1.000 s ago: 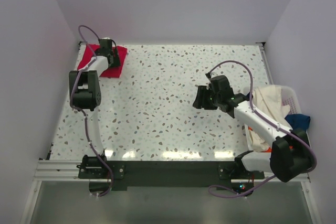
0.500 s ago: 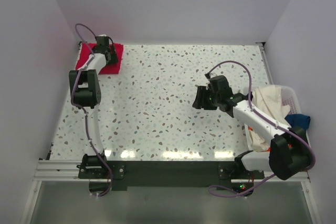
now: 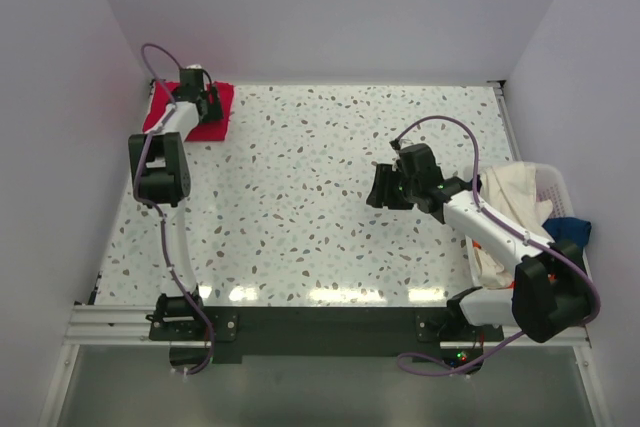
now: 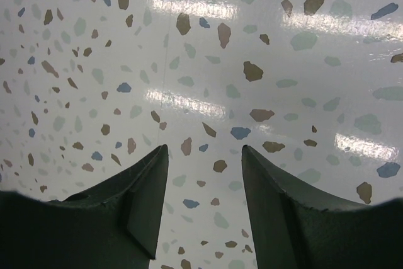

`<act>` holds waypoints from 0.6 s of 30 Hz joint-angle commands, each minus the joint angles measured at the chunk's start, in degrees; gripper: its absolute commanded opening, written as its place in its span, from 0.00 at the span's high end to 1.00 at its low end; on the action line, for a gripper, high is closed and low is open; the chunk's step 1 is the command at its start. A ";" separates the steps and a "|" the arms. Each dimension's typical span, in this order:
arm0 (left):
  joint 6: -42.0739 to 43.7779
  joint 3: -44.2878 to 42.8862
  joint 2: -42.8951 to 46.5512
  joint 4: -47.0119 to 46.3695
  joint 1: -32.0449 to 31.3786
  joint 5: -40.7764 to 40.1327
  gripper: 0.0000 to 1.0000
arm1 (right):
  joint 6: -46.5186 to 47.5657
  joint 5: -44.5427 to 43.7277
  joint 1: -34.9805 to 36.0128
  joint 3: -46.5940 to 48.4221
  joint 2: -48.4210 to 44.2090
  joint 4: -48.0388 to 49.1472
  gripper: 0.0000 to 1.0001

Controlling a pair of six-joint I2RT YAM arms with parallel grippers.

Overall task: Fold and stack the t-shirts
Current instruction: Reset both grippers

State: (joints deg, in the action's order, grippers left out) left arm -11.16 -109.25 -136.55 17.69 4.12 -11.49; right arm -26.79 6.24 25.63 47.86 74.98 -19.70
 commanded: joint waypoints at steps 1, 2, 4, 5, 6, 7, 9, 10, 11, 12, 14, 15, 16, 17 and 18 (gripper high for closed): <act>2.19 0.53 5.15 -2.31 0.71 0.68 0.18 | 0.51 0.35 0.30 2.06 -0.01 1.25 0.46; 2.45 0.79 6.81 -2.92 0.54 0.50 0.17 | 0.42 0.35 0.30 2.24 -0.18 1.07 0.46; 2.54 1.06 8.66 -3.45 0.28 0.15 0.16 | 0.24 0.26 0.30 2.68 -0.54 1.16 0.46; 2.72 1.84 9.63 -4.06 -0.07 -0.03 0.16 | 0.07 0.26 0.30 2.77 -0.97 1.25 0.46; 2.72 2.46 11.99 -4.51 -0.34 -0.38 0.16 | 0.07 0.09 0.30 3.03 -0.98 1.07 0.46; 2.72 3.16 13.23 -4.77 -0.95 -0.64 0.16 | -0.11 0.00 0.30 3.82 -1.06 0.81 0.46; 1.50 5.53 17.17 -5.04 -1.65 -0.64 0.16 | -0.37 -0.17 0.30 4.26 -1.59 0.63 0.46; 0.97 8.59 18.76 -5.82 -2.62 -0.30 0.16 | -0.46 -0.26 0.30 4.61 -1.94 0.37 0.46; -0.08 10.62 22.35 -6.44 -3.23 -0.20 0.16 | -0.55 -0.44 0.30 4.79 -2.64 0.11 0.46; -0.88 12.81 24.38 -6.97 -3.59 -0.20 0.16 | -0.64 -1.14 0.30 5.31 -2.99 -0.33 0.45; -2.46 20.37 28.51 -8.99 -7.18 -0.46 0.16 | -0.38 -2.19 0.21 5.93 -3.87 -1.64 0.45; -3.16 23.09 32.97 -9.60 -8.41 -1.25 0.16 | -0.46 -2.55 0.21 6.28 -4.83 -2.26 0.45; -4.04 29.30 35.36 -11.43 -10.95 -1.35 0.16 | -0.29 -3.16 0.30 6.63 -5.54 -2.62 0.45; -5.70 32.67 40.26 -12.41 -12.45 -1.35 0.16 | -0.28 -3.34 0.21 6.81 -6.07 -3.40 0.45; -6.59 36.01 42.75 -13.38 -14.12 -1.87 0.16 | -0.28 -3.69 0.21 6.90 -7.21 -3.76 0.45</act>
State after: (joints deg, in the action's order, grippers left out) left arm -13.43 -81.19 -101.75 9.13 -5.23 -12.45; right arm -26.98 4.80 25.61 51.99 71.46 -21.58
